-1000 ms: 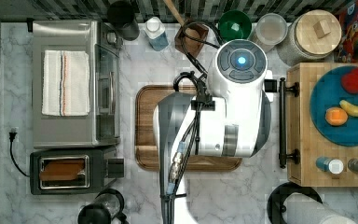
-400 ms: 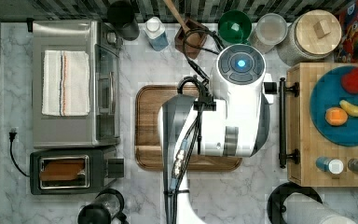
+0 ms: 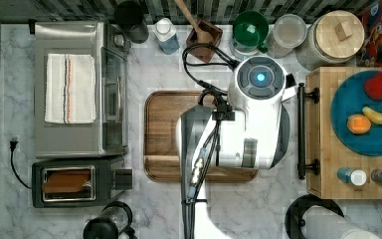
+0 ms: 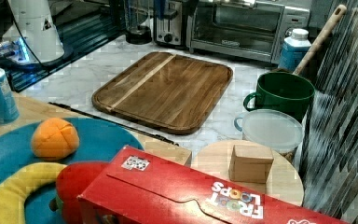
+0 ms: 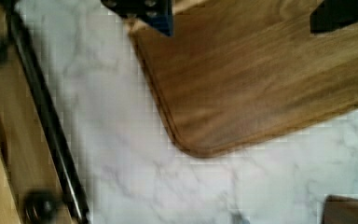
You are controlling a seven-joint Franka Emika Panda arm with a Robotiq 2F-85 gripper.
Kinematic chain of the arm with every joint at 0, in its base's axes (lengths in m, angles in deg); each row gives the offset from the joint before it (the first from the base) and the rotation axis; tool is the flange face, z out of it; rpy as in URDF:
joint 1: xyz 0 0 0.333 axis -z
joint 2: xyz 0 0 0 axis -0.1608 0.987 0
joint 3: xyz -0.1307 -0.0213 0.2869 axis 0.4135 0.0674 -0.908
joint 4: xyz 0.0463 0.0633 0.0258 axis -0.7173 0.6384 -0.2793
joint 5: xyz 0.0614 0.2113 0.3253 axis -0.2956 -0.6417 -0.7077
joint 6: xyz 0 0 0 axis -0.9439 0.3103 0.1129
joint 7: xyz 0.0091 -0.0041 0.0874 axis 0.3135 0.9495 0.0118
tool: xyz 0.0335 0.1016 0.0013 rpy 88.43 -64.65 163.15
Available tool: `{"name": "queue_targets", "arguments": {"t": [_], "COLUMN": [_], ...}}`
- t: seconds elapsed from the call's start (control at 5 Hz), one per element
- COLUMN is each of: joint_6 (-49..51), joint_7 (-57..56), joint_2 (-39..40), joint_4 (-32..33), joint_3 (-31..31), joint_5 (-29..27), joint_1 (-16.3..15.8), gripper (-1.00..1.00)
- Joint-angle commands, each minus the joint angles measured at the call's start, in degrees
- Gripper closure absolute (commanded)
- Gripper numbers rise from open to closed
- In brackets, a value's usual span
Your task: Open the drawer.
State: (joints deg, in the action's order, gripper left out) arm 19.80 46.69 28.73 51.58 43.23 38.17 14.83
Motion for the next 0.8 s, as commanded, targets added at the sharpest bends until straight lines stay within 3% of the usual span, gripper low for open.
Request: {"name": "queue_targets", "arguments": {"t": [0.2, 0.4, 0.8], "joint_6": [-3.45, -4.69, -10.81], "joint_7": [-22.17, -27.88, -29.08], "joint_2": [3.85, 6.53, 9.02], "joint_4": [-2.11, -4.33, -3.44], "joint_3": [4.38, 5.09, 4.92], "joint_5": [0.83, 1.56, 3.90], "joint_1": [7.32, 8.74, 10.38], "gripper": [-1.00, -1.00, -1.00]}}
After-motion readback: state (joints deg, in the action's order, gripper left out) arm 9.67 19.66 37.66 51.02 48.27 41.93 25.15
